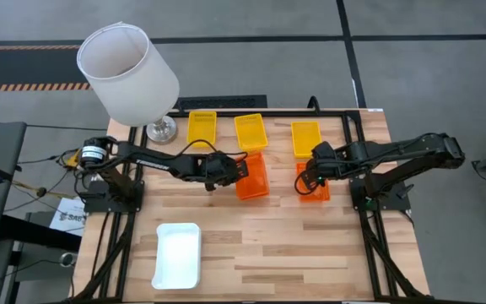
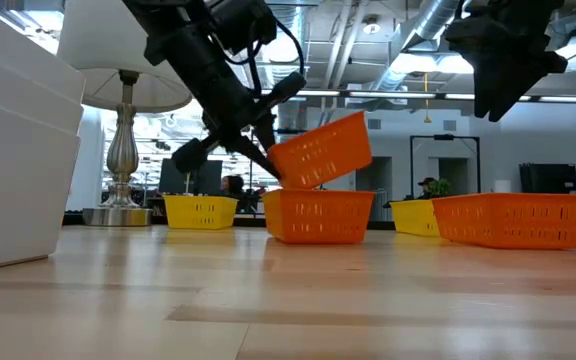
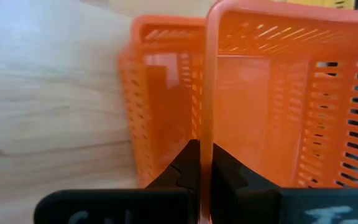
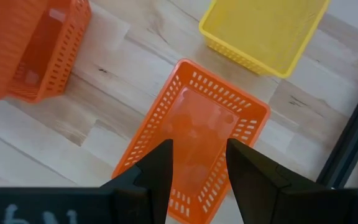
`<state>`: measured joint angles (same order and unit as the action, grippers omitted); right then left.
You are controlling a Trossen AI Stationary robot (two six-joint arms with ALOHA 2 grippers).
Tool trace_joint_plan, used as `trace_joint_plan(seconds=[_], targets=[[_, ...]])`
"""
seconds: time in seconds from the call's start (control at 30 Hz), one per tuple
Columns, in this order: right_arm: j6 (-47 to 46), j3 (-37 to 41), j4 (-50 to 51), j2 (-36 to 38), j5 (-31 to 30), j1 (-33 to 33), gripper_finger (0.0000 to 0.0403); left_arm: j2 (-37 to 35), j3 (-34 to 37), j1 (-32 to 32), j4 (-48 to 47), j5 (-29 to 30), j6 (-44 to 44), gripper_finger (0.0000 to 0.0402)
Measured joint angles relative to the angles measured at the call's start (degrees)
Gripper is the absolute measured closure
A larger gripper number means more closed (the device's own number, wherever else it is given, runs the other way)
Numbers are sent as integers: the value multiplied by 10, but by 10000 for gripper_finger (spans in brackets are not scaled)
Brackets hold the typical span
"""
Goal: Stack baskets by color
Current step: Stack the left orange bin on the middle orange bin
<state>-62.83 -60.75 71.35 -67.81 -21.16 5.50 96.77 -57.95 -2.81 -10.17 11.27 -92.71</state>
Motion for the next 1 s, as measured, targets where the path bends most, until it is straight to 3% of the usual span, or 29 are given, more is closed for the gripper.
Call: trace_joint_plan(seconds=[0.43, 0.73, 1.0], targets=[[18, 0, 0, 0, 0, 0, 233, -5, 0, -2, -88, -42, 13, 401], [19, 0, 0, 0, 0, 0, 233, -5, -3, -2, -90, -46, 29, 401], [19, 0, -3, 0, 0, 0, 233, -5, -32, -3, -88, -46, 113, 397]])
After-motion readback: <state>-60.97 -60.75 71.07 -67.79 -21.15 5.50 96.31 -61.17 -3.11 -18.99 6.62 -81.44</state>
